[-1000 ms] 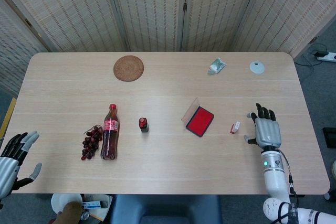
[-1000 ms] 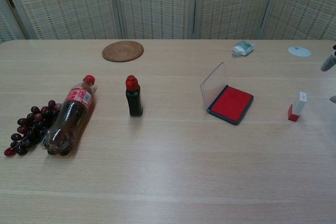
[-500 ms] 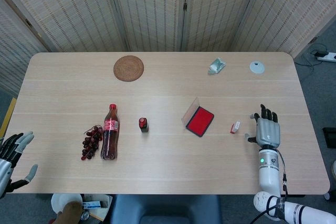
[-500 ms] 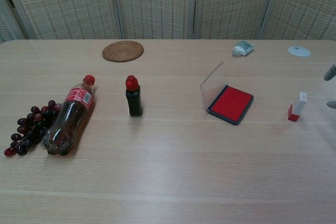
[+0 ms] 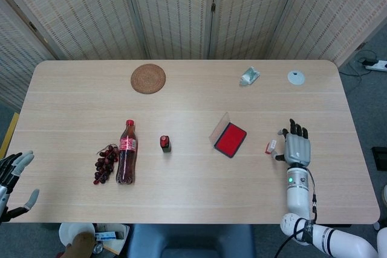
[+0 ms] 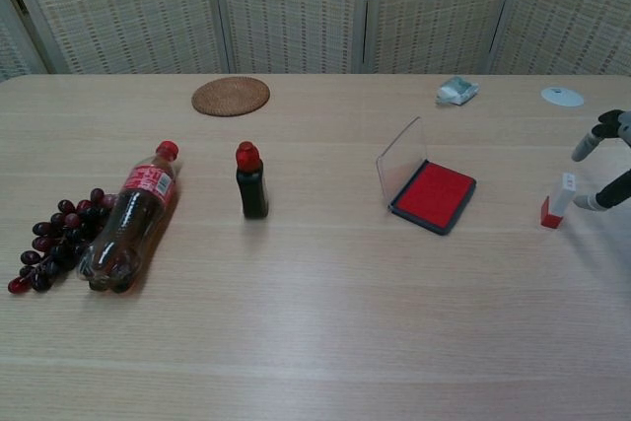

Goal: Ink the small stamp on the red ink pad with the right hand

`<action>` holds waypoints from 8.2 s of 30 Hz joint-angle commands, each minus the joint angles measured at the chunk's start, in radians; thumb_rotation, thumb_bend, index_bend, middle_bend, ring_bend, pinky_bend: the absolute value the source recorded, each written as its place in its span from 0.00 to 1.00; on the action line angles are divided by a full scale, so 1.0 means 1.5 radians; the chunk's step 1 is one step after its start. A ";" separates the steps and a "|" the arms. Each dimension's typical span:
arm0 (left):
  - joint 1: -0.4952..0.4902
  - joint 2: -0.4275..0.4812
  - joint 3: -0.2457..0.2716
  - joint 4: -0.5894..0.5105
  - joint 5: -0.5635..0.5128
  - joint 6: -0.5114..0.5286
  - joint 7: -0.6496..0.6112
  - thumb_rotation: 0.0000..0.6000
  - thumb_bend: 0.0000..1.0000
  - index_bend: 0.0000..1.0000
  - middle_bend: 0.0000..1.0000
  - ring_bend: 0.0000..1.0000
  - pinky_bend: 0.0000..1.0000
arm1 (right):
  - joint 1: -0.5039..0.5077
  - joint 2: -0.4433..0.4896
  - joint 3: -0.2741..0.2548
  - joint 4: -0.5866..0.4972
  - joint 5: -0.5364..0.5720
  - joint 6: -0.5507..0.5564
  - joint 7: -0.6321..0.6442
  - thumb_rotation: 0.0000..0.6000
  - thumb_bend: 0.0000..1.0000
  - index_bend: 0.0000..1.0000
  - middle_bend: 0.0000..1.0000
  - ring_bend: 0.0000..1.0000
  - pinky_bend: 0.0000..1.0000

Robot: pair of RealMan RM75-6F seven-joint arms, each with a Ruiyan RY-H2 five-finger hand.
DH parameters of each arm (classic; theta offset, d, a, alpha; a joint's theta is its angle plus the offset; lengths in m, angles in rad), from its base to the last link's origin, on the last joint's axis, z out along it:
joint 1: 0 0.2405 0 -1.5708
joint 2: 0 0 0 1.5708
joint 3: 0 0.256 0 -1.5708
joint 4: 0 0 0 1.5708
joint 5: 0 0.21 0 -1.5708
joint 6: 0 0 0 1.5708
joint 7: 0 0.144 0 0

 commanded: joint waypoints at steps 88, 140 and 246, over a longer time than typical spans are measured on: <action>0.008 -0.002 -0.007 0.012 0.001 0.023 -0.017 1.00 0.43 0.00 0.00 0.00 0.00 | 0.083 -0.052 0.065 0.016 0.023 -0.040 -0.013 1.00 0.26 0.72 0.13 0.00 0.00; 0.017 0.001 -0.011 0.028 -0.002 0.043 -0.051 1.00 0.43 0.00 0.00 0.00 0.00 | 0.158 -0.138 0.067 0.137 0.030 -0.080 0.007 1.00 0.26 0.74 0.14 0.00 0.00; 0.009 -0.008 -0.022 0.008 -0.024 0.005 0.005 1.00 0.43 0.00 0.00 0.00 0.00 | 0.008 -0.002 -0.019 0.061 -0.070 -0.131 0.175 1.00 0.21 0.33 0.08 0.00 0.00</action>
